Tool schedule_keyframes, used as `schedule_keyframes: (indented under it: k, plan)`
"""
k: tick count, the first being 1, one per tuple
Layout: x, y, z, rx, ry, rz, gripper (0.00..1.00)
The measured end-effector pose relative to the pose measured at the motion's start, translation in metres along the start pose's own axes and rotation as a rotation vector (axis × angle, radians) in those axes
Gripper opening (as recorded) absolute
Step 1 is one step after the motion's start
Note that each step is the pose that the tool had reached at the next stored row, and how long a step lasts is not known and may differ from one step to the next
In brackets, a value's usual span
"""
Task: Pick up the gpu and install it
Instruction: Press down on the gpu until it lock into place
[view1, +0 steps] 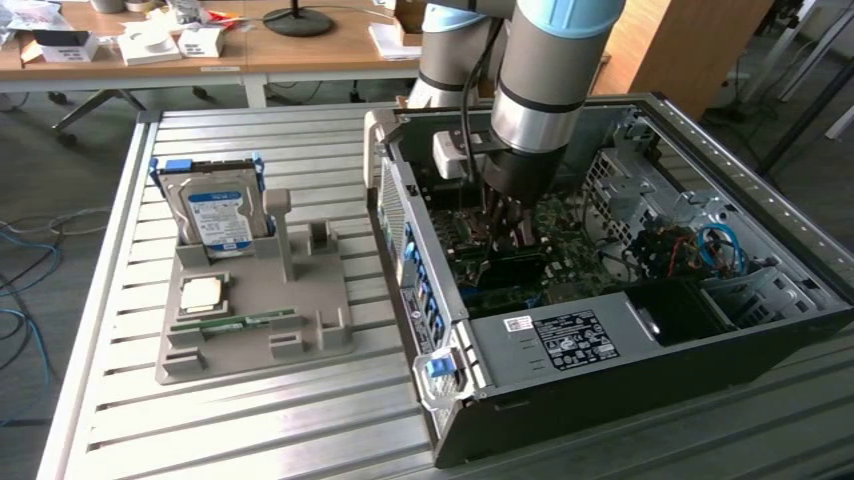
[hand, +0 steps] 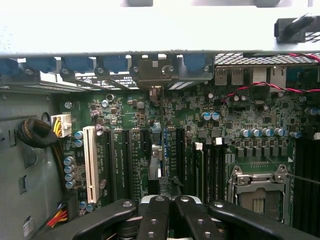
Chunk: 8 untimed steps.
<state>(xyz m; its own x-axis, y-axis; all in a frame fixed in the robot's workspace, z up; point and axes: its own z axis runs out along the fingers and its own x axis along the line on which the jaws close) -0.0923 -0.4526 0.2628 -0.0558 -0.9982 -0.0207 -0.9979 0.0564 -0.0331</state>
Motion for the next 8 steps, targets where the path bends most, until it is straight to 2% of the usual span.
schedule_keyframes:
  k: [8]
  plan:
    - [0.0,0.0007,0.001,0.0006,-0.0001,0.0,0.11]
